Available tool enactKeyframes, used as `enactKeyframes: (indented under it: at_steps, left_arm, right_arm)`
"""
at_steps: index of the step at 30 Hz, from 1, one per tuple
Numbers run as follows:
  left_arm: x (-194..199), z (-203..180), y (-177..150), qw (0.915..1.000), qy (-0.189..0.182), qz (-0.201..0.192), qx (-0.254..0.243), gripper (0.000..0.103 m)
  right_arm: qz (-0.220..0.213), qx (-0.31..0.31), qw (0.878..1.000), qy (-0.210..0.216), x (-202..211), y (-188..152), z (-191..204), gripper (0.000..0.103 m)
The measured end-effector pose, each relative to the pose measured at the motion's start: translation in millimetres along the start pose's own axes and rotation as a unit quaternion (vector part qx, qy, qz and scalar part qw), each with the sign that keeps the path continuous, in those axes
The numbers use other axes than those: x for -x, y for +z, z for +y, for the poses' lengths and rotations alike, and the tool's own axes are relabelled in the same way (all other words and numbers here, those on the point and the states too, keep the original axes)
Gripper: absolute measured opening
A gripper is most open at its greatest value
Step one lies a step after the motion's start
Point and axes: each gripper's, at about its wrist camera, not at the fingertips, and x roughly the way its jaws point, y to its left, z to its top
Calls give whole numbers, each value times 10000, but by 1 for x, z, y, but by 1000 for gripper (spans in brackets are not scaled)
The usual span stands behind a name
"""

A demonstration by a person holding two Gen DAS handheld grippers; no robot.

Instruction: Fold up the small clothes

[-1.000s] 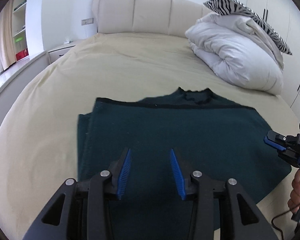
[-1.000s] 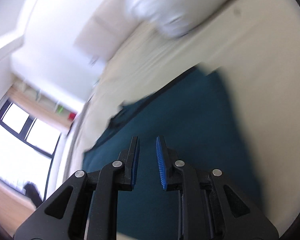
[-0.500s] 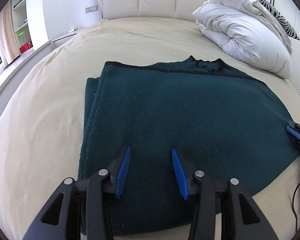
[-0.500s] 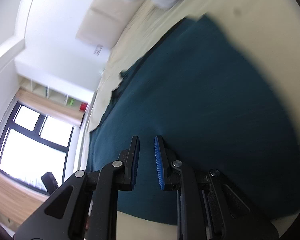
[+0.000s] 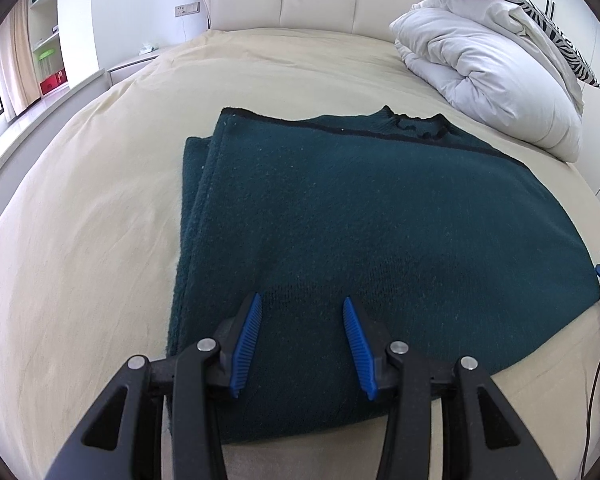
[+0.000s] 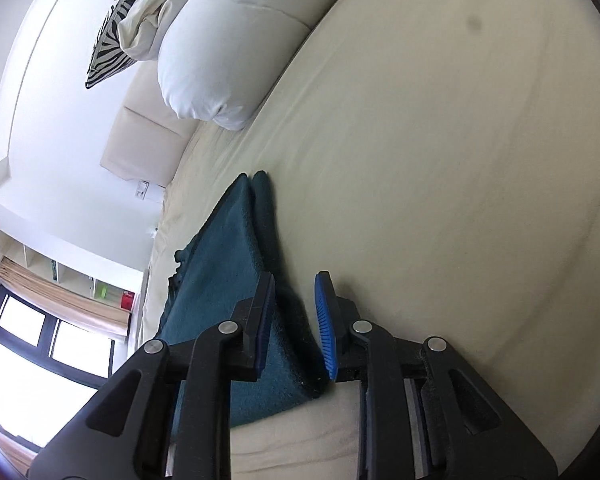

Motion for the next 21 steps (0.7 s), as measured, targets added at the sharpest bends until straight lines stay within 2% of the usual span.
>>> enactKeyframes:
  at_steps: [1,3,5,9,11,14,16,18,21]
  left_arm:
    - [0,0,0,10000,7,3,0,47]
    - [2,1,-1,10000,17,5,11,47]
    - [3,1,-2,10000,19,13,17,47]
    - [6,5,-1,9999,-51,64,120,46]
    - [13,10,1,9994,-146,84,302,46]
    - [28,9,8,9989,-178,-73,418,54]
    - [32,5,16,9983,-350,-166,442,58]
    - [28,-1,26,9974,-523,-157,465,58]
    - [14,-8,40,9971,-589,-142,454,58]
  right_arm:
    - [-45,81,10000,-17,2,0,5,38]
    - [-73,257,9996,7,17,-4,16,46]
    - [-25,526,9986,49,29,-7,32,46]
    - [117,725,9973,62,20,-6,51,47]
    - [235,750,9969,-10,11,-1,53,47]
    - [410,895,9950,-140,-5,9,53,47]
    - [552,931,9939,-219,-17,16,50,56]
    - [798,782,9934,-262,-34,23,43,57]
    - [977,637,9931,-98,-49,31,41,57]
